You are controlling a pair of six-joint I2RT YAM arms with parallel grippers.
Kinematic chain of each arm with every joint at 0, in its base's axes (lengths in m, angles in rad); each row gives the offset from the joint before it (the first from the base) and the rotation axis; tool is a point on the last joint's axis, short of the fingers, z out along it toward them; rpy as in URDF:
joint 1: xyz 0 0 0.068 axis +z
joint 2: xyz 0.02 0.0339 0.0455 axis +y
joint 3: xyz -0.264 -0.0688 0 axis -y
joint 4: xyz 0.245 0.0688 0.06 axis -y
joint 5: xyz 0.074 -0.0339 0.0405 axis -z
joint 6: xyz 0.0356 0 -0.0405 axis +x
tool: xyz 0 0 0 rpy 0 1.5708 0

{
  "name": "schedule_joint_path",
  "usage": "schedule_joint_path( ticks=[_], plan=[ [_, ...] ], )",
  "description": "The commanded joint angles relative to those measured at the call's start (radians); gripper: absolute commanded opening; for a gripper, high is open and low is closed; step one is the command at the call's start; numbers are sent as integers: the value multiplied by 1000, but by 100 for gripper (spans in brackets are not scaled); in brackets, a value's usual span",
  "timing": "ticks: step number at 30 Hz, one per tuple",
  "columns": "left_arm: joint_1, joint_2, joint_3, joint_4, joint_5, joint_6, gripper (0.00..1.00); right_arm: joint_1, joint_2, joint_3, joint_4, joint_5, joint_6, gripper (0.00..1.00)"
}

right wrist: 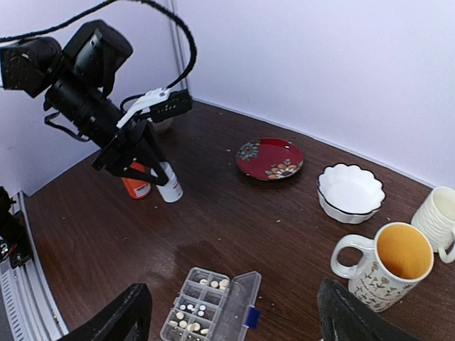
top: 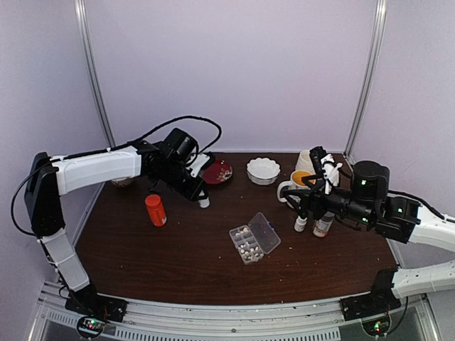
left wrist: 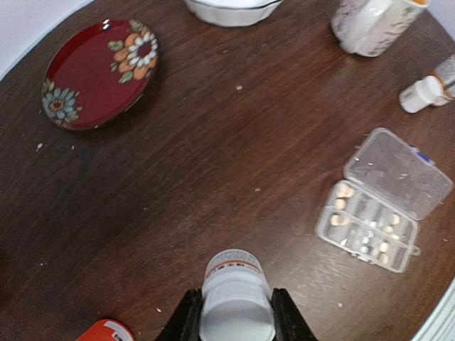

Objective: Sort the pills into containers
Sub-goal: Place the pill bottle at the center of the board, then close the lid of the pill container.

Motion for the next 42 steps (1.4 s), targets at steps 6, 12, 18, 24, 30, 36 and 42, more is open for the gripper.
schedule_joint_path(
  ticks=[6,12,18,24,30,36,42],
  plan=[
    [79,171,17,140,-147,-31,0,-74,-80,-58,7,73,62,83],
    [99,183,-36,216,-128,-44,6,-94,-83,-63,-17,71,70,83],
    [99,194,-75,246,-141,-49,34,-112,-73,-66,0,24,92,83],
    [96,116,-136,259,-158,-78,87,-121,-6,-19,-64,-37,107,76],
    [31,-43,-184,197,-122,-118,75,-120,126,19,-136,-129,174,44],
    [-105,-95,-304,281,-33,-261,22,-121,223,19,-169,-77,177,10],
    [-139,-46,-410,461,35,-358,0,-121,360,23,-140,-42,178,0]
  ],
)
